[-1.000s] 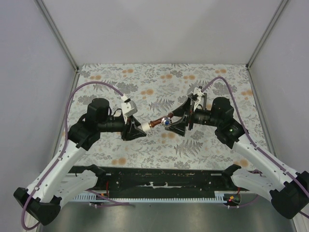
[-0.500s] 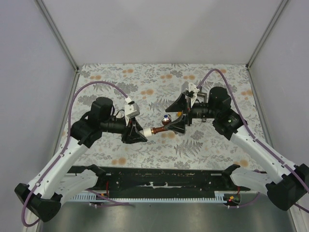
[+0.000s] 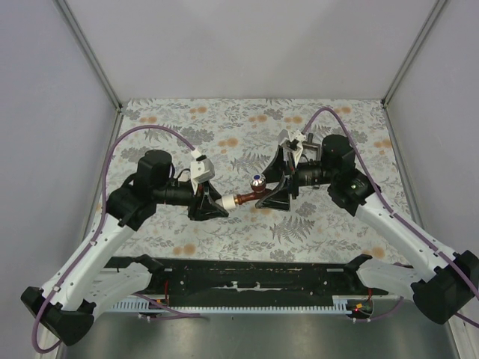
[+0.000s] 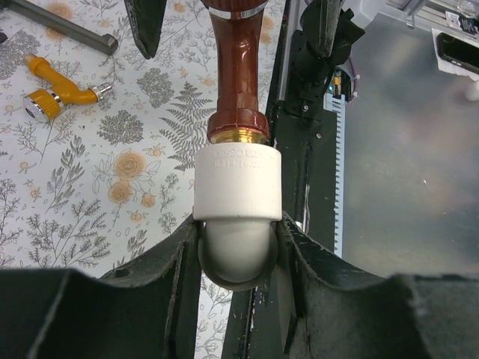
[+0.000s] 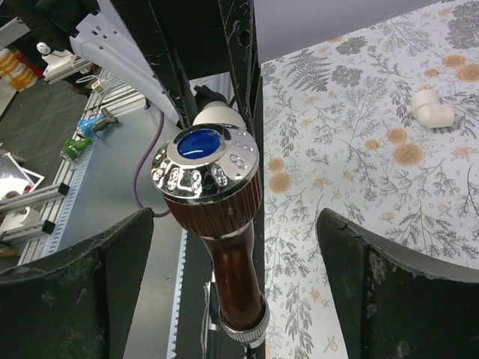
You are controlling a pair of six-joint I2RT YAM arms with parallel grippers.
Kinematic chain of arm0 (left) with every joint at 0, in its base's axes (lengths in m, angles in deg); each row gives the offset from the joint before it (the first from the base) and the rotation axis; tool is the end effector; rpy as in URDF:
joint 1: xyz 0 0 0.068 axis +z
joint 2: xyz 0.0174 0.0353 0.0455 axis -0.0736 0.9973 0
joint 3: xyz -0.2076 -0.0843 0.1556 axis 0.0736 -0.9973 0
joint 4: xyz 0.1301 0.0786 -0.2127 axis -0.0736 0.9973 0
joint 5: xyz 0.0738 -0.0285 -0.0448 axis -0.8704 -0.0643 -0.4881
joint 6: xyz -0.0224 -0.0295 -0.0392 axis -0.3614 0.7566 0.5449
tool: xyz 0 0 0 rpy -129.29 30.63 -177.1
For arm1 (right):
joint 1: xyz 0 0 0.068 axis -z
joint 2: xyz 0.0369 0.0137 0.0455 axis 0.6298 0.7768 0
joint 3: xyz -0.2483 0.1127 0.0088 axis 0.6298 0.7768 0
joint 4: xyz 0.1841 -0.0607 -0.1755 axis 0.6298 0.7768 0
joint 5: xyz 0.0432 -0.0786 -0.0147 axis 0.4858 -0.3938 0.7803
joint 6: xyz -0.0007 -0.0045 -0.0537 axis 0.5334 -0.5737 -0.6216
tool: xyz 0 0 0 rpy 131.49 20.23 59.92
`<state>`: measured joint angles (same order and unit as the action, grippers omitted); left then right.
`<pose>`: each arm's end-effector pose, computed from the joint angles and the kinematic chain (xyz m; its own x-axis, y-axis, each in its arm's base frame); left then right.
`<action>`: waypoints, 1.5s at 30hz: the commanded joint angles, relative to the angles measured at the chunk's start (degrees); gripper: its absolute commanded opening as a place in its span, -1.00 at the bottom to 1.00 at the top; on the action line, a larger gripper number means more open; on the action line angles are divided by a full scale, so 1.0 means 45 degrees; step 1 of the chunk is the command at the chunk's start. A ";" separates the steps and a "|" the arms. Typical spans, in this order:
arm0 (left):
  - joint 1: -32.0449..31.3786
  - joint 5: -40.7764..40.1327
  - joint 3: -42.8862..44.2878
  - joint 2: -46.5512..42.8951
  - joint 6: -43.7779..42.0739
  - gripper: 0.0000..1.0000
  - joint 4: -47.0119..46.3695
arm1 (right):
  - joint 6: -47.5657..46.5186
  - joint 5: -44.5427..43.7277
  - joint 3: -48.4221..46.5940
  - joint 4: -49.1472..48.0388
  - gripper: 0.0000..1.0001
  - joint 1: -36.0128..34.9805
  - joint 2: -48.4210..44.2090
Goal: Install the water faucets
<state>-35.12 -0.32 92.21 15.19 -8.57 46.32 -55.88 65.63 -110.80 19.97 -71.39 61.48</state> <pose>0.1369 -0.1141 0.3555 -0.2607 0.2882 -0.9214 0.9631 0.1443 -0.2274 0.1897 0.1564 0.3576 -0.3557 -0.0901 -0.9302 -0.9339 -0.0032 0.3575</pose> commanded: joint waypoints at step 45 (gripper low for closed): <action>-0.4306 -1.4738 -0.1024 -0.3004 0.7592 0.82 -0.3495 | 0.3569 -0.4453 0.0512 -0.3912 -1.00 -0.0036 0.0756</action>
<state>-54.61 -58.09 87.75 2.58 4.76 35.22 -34.98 50.92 -110.76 12.58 -71.81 67.54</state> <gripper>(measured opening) 0.915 0.340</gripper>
